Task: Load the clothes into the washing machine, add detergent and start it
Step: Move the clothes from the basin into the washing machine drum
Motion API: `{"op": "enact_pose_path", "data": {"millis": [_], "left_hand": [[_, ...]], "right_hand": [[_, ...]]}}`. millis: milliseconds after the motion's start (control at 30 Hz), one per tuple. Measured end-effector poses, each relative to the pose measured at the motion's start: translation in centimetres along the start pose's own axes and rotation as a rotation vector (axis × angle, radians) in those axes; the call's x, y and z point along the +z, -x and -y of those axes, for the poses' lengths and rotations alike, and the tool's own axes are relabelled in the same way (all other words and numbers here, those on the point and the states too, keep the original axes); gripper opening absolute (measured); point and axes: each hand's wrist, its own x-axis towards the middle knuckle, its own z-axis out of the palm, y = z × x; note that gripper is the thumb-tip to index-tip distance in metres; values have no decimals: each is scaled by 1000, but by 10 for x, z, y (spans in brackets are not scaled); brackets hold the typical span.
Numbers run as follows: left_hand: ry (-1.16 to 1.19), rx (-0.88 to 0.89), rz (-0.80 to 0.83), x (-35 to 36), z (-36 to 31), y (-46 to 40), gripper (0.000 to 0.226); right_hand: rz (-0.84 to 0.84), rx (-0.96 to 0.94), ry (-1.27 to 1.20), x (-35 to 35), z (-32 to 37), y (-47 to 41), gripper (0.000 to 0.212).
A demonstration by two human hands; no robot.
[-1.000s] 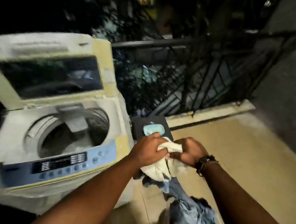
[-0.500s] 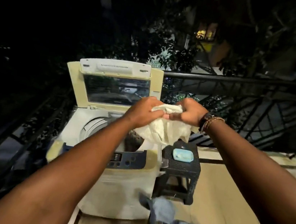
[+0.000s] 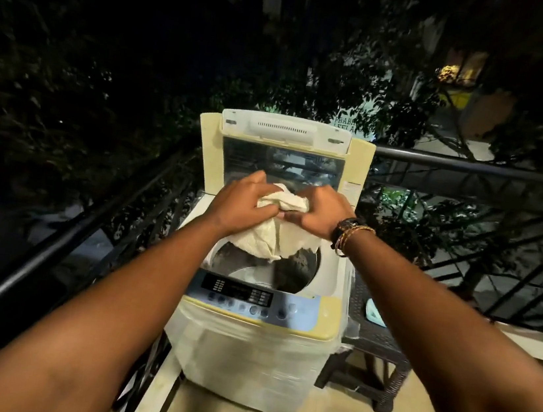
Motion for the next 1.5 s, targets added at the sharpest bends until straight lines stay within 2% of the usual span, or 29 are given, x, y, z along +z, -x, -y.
{"op": "enact_pose_path", "data": {"millis": [100, 233, 433, 533, 700, 833, 1033, 1133, 1233, 1367, 1500], "left_hand": [[23, -46, -9, 18, 44, -5, 45], [120, -142, 43, 62, 103, -15, 50], [141, -239, 393, 140, 195, -8, 53], [180, -268, 487, 158, 222, 7, 51], [241, -281, 531, 171, 244, 10, 45], [274, -289, 473, 175, 238, -5, 43], [273, -229, 396, 201, 191, -37, 38], [270, -140, 357, 225, 139, -55, 39], [238, 47, 319, 248, 63, -64, 34], [289, 277, 307, 285, -40, -56, 38], [327, 430, 437, 350, -136, -21, 43]], "right_hand": [[-1, -2, 51, 29, 7, -30, 58], [31, 67, 91, 87, -2, -72, 64], [523, 335, 176, 203, -34, -95, 80], [650, 410, 58, 244, -43, -80, 78], [657, 458, -55, 271, -56, -73, 62], [481, 483, -79, 258, -71, -79, 54], [21, 530, -65, 207, -101, -34, 55], [-105, 592, -42, 186, -131, 23, 55], [-143, 688, -15, 170, -170, 97, 56], [-62, 791, -15, 178, -215, 197, 66], [54, 870, -91, 213, -249, 303, 72]]}}
